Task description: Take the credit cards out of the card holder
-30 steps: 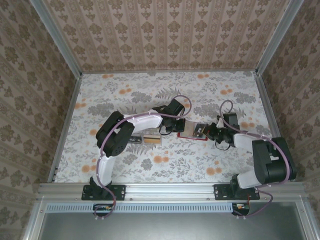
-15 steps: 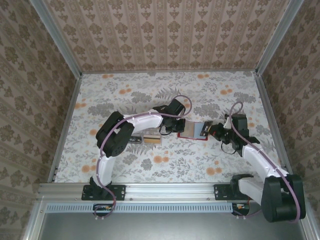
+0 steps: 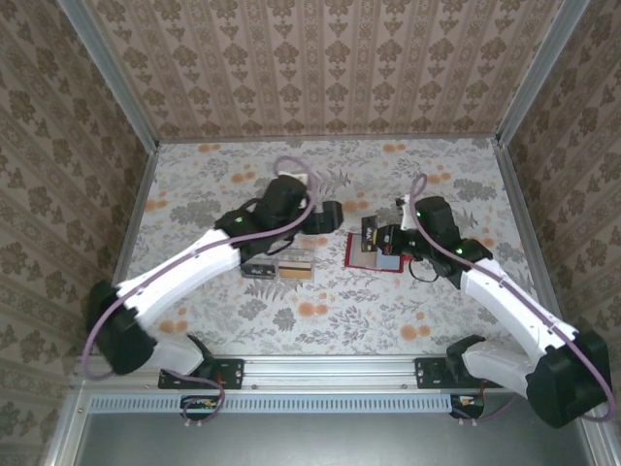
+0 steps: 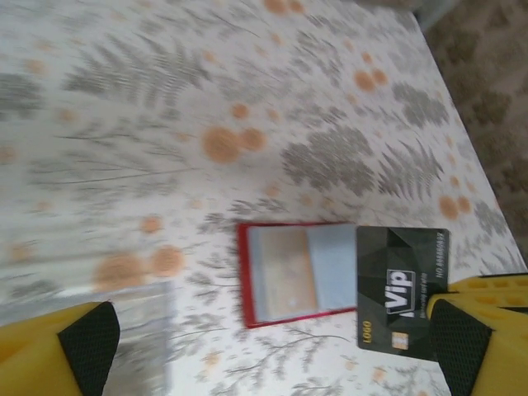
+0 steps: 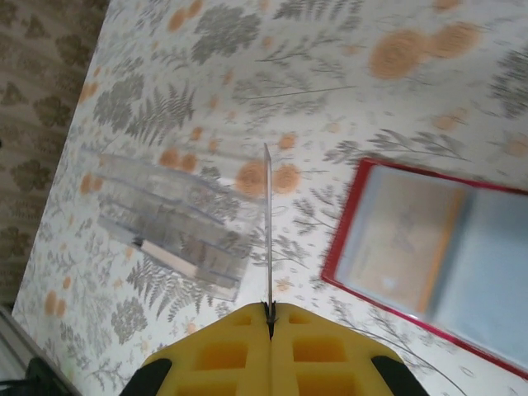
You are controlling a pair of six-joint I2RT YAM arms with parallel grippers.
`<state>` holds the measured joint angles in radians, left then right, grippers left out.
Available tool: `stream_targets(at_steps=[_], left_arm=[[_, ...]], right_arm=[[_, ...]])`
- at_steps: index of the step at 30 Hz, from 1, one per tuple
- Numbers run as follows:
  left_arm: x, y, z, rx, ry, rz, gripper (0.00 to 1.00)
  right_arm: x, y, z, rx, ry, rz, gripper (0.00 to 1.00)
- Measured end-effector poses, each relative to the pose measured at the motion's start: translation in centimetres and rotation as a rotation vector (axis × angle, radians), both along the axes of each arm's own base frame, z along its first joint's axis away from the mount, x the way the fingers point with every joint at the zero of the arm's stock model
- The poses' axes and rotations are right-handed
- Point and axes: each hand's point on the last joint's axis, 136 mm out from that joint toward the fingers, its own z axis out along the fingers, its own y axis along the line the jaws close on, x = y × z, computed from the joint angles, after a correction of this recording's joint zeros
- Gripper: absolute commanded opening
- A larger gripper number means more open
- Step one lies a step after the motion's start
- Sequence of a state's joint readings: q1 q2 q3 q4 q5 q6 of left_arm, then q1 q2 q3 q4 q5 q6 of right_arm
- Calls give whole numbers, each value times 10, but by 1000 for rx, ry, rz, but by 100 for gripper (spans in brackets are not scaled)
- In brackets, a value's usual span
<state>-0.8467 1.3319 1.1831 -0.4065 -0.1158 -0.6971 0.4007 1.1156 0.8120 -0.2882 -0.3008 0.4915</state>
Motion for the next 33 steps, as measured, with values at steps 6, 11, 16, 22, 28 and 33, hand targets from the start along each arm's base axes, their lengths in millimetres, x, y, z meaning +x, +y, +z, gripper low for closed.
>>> stream_targets(at_steps=[6,11,16,22,28,33], left_arm=[[-19,113,-1,43,-40,268,100],[-54,192,8,14,-107,451,100],[-89,244,18,0,-174,563,100],[-118,278,7,46,-170,624,100],[-137,297,-5,84,-153,650,100],[-147,308,-4,78,-166,667,100]], right_arm=[[5,63,15,-113,-58,193,0],[8,126,16,-221,-100,372,0],[5,186,9,-327,-150,557,0],[-6,241,-1,-459,-243,751,0],[-16,274,-20,-553,-292,912,0],[-21,285,-41,-654,-315,1015,0]])
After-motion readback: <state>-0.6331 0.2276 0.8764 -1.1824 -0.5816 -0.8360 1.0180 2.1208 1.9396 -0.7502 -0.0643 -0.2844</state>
